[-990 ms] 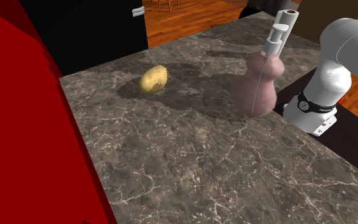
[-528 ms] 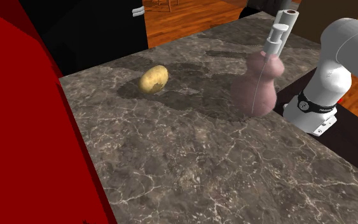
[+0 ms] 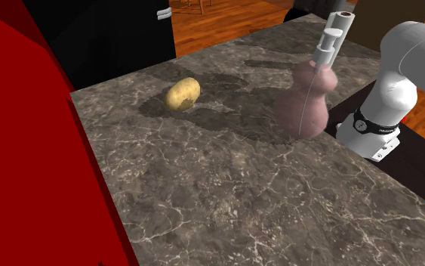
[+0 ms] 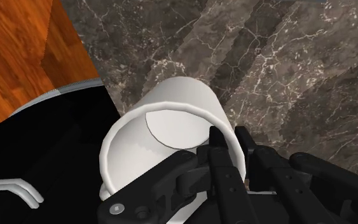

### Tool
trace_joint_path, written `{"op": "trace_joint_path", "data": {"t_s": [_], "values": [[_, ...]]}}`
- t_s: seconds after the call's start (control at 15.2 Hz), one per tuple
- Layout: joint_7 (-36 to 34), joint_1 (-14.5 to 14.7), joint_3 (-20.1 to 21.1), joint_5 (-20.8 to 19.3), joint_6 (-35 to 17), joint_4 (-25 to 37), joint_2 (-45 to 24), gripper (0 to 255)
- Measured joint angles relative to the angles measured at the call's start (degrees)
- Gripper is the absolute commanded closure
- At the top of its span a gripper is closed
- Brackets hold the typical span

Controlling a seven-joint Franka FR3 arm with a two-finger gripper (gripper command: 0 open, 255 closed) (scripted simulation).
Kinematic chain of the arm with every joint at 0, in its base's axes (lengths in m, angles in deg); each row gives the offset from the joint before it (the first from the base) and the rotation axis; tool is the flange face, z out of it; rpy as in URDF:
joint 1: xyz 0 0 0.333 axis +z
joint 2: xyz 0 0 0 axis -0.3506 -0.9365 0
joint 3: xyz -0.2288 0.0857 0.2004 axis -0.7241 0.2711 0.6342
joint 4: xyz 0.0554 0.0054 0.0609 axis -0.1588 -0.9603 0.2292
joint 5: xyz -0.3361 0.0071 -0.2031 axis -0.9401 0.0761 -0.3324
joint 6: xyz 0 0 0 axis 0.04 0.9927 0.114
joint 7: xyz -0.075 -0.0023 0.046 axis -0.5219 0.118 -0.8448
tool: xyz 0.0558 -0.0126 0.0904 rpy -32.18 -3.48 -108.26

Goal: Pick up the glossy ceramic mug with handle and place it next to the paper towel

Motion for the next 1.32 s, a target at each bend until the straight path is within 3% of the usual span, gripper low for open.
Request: {"op": "trace_joint_path", "data": {"t_s": [0.2,0.33,1.32], "values": [[5.0,2.1,-6.0,0.2,0.5,5.1,-3.0,255],[6.0,2.3,-7.4,0.0,-0.2,5.0,-3.2,255],[5.7,1.0,-10.6,-2.9,-10.5,-6.5,-1.2,255]]}}
